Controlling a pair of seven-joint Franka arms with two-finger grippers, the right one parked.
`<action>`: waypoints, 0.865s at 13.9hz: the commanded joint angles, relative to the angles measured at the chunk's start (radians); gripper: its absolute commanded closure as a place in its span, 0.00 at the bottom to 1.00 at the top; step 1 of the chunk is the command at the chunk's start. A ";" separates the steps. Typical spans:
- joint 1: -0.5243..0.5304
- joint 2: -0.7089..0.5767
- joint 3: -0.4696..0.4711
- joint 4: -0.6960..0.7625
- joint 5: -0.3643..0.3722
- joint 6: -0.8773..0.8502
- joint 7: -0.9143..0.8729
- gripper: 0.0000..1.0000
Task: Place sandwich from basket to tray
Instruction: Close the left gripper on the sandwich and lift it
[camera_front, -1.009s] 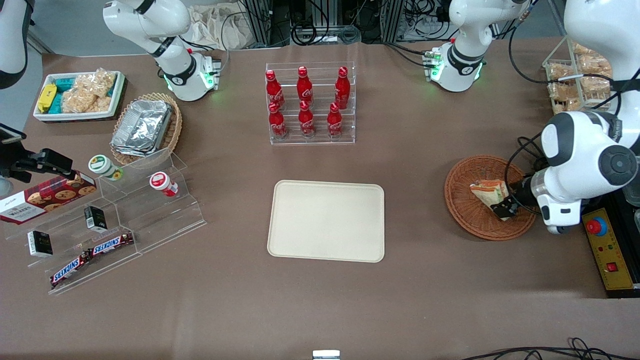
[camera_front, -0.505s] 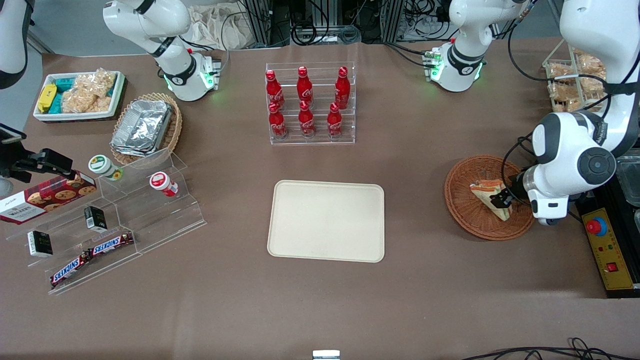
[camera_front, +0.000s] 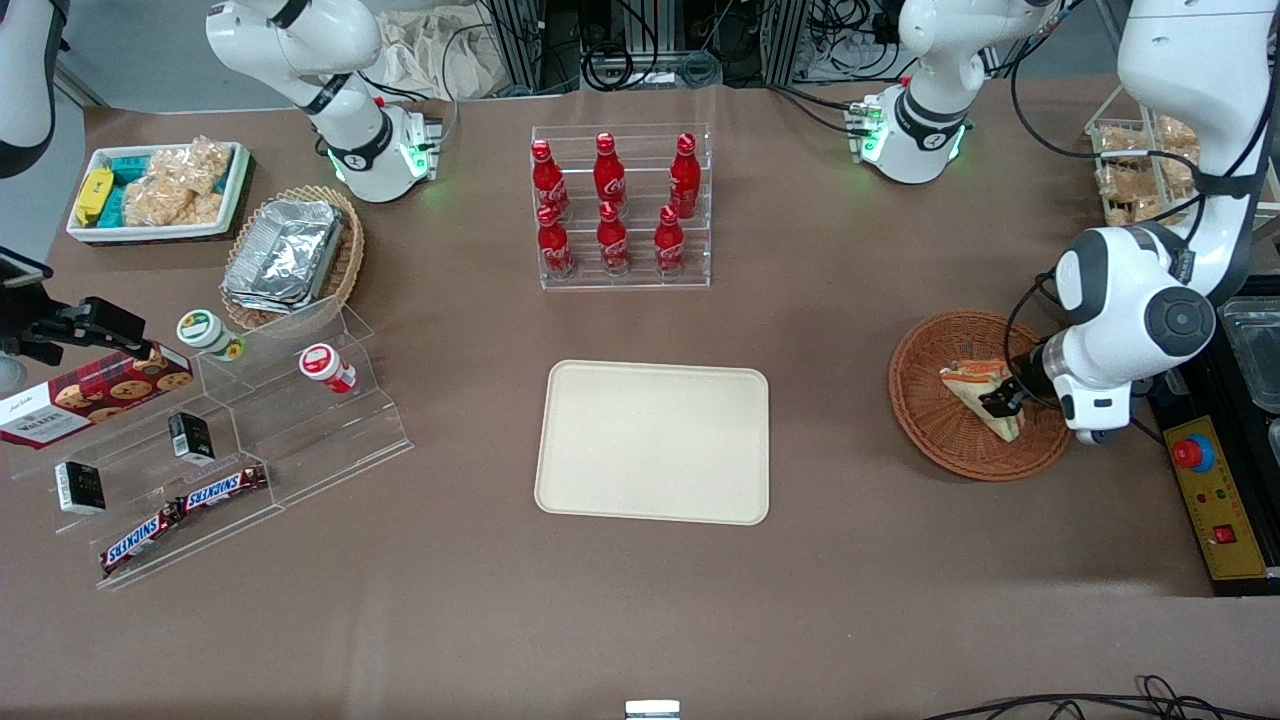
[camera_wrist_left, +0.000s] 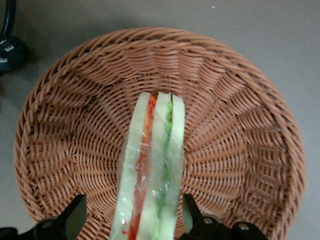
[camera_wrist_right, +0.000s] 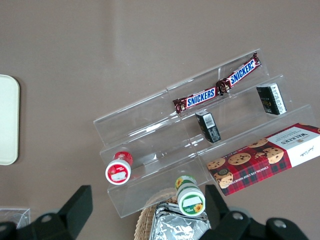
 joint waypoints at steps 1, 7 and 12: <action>0.017 -0.004 -0.011 -0.006 0.015 0.016 -0.017 0.39; 0.017 -0.007 -0.014 0.023 0.005 0.016 -0.069 0.94; -0.003 -0.046 -0.023 0.137 0.008 -0.145 -0.060 0.96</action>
